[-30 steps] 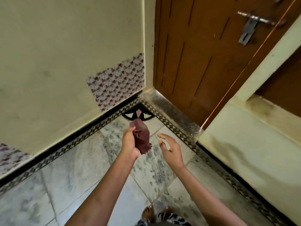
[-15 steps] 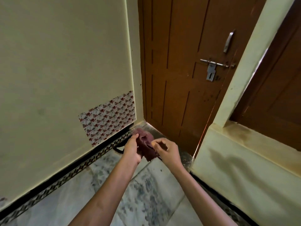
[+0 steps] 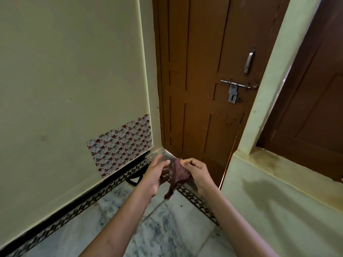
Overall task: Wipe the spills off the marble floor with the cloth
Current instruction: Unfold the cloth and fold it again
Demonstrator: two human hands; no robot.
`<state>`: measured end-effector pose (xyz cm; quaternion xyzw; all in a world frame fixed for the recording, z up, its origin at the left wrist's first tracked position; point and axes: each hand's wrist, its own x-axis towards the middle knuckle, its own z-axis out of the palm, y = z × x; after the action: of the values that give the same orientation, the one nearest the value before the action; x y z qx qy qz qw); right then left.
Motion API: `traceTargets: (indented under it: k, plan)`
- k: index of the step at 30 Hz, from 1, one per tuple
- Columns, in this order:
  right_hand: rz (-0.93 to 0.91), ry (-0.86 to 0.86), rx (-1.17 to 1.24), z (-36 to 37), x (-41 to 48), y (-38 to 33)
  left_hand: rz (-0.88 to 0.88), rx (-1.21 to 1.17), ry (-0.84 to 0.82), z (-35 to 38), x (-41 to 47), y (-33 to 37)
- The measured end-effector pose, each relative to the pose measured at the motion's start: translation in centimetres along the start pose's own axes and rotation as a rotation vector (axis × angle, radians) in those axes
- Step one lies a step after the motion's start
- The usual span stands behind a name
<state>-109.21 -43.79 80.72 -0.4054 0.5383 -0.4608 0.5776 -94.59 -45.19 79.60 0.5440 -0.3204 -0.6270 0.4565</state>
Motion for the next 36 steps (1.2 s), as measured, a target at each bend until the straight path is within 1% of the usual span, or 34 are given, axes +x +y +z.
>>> traceTargets:
  k: [3,8,10,12,15,19,21,23,25,28,32,36]
  plan:
    - [0.056,-0.003,0.152,0.0,0.3,-0.4,0.065,0.053,-0.115,1.0,-1.1,0.2]
    - [0.141,0.060,0.261,0.2,1.2,-1.0,0.271,0.375,-0.201,1.2,-1.5,0.0]
    - [0.156,0.058,0.303,0.1,1.4,-1.5,0.348,0.481,-0.138,1.3,-1.3,-0.2]
    - [0.166,0.051,0.352,0.0,1.4,-1.8,0.423,0.510,-0.044,1.2,-0.9,0.1]
    - [0.154,0.068,0.318,-0.3,1.8,-1.6,0.463,0.538,0.021,1.1,-0.7,1.0]
    - [0.123,0.097,0.249,-0.5,2.3,-1.0,0.419,0.538,0.026,1.1,-0.4,1.9]
    - [0.100,0.129,0.155,-0.7,2.6,-0.8,0.334,0.410,0.069,1.2,-0.1,2.2]
    - [0.057,0.206,0.044,-1.1,2.9,-0.5,0.256,0.238,0.149,1.2,-0.1,2.8]
    - [0.005,0.258,-0.046,-1.9,3.1,0.0,0.265,0.167,0.210,0.8,0.1,3.5]
    - [-0.052,0.313,-0.166,-3.1,3.4,0.6,0.311,0.209,0.270,0.4,0.4,4.9]
    - [-0.093,0.410,-0.191,-3.7,4.0,0.8,0.320,0.262,0.300,-0.2,1.4,6.4]
    - [-0.157,0.536,-0.194,-3.2,3.8,0.8,0.293,0.286,0.229,-0.4,1.4,7.9]
